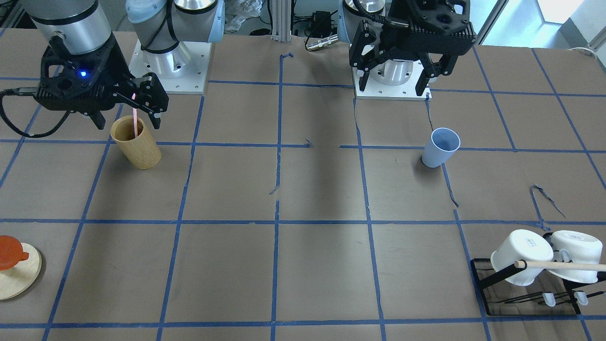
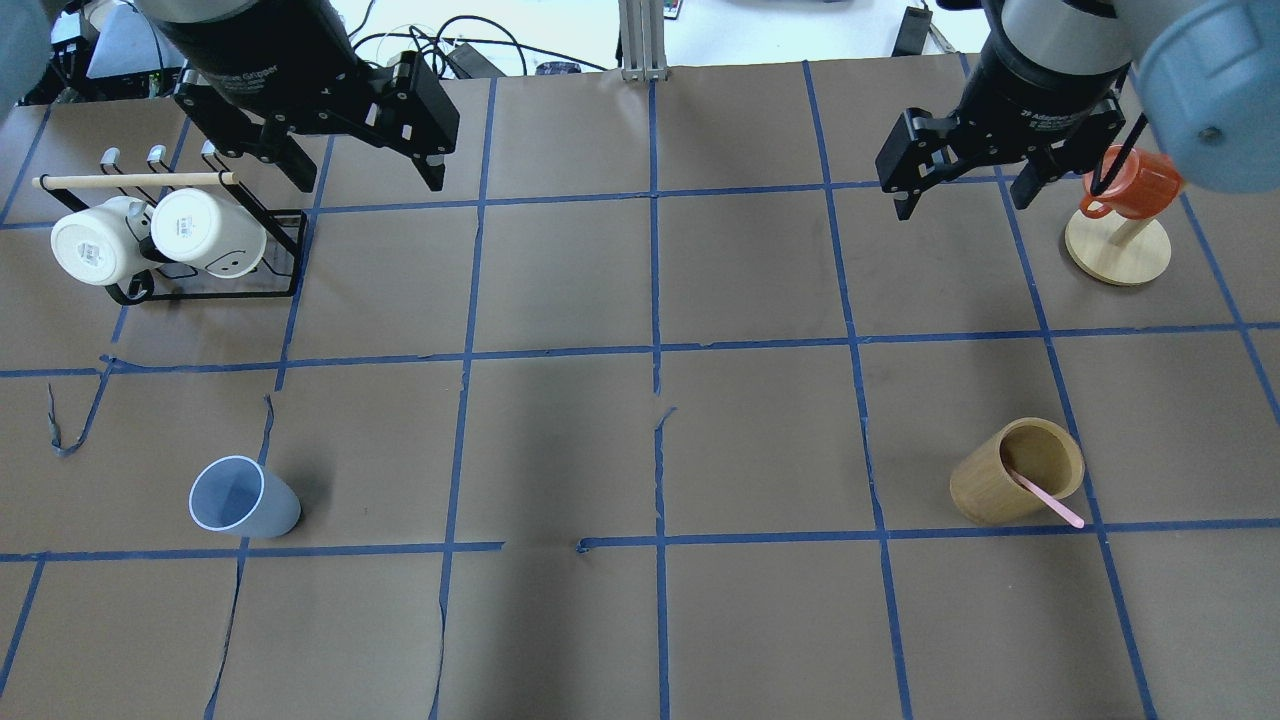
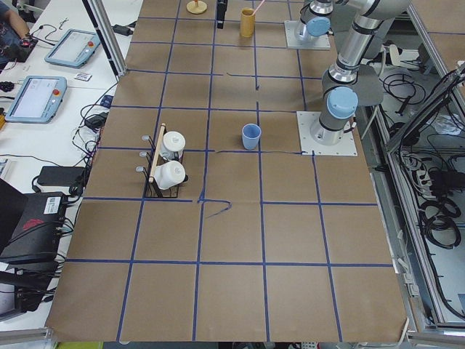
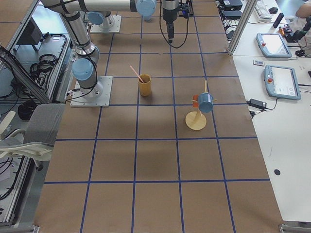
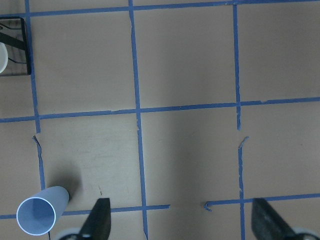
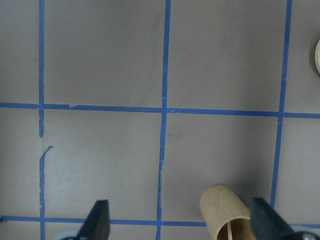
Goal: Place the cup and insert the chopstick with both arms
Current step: 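Lower the right gripper onto the pink chopstick in the bamboo cup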
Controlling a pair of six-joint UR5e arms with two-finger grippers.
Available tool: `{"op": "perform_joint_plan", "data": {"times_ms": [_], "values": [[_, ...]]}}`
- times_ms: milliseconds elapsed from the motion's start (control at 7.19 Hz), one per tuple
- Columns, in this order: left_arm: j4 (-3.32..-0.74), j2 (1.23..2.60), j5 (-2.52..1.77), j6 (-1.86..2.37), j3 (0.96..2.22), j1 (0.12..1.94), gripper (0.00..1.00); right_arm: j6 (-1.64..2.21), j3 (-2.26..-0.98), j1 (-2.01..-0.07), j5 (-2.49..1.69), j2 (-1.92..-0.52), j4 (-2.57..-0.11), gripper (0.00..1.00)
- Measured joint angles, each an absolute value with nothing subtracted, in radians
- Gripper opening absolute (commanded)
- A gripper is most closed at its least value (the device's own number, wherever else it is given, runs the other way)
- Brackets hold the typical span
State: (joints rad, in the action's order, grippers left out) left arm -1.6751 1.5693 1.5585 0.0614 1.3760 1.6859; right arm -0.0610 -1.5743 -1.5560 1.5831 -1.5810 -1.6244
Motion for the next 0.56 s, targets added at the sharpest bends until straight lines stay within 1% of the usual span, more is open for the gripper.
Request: {"op": "perform_joint_plan", "data": {"times_ms": [278,417,557], "values": [[-1.676,1.568,1.559,0.061,1.376,1.686,1.00,-0.078,-1.588,-1.554,1.590,-1.592,-1.614,1.00],[-1.676,1.568,1.559,0.061,1.376,1.686,1.00,-0.089,-1.624,-1.545,1.592,-1.620,-1.598,1.00],[-1.677,1.568,1.560,0.061,1.376,1.686,1.00,-0.094,-1.693,-1.523,1.593,-1.667,-1.580,1.00]]}}
